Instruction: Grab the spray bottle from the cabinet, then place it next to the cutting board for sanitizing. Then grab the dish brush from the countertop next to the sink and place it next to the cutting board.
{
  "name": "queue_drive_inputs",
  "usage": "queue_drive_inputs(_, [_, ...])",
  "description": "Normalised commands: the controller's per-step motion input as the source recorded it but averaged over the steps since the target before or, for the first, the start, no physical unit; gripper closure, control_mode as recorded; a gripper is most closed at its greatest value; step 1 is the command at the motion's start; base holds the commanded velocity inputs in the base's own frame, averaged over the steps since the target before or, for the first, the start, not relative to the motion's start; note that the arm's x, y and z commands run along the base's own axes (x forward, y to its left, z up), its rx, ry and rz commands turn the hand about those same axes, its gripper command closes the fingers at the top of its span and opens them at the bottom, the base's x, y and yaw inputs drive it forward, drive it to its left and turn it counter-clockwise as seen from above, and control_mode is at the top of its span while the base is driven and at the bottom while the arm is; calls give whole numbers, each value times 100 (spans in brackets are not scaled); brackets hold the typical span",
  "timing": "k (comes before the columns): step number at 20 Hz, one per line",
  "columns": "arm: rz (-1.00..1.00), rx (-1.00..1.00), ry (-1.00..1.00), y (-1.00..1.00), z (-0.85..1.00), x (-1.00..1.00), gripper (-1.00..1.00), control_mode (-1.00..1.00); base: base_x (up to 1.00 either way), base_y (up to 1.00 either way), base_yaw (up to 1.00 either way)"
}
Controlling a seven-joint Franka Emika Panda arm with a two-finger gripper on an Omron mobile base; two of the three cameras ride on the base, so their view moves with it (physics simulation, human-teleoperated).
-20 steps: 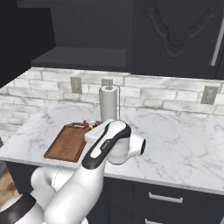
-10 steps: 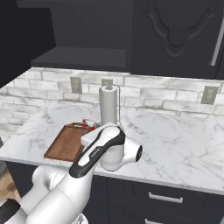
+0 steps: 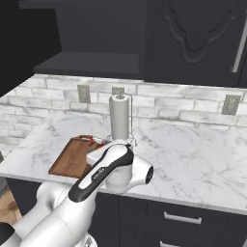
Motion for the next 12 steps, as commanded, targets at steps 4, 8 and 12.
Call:
queue_drive_inputs(4, [0, 0, 0, 0, -19, 0, -100, -100, 0, 0, 0])
queue_drive_inputs(8, [0, 0, 0, 0, -21, 0, -100, -100, 0, 0, 0])
queue_drive_inputs(12, [0, 0, 0, 0, -18, 0, -100, -100, 0, 0, 0])
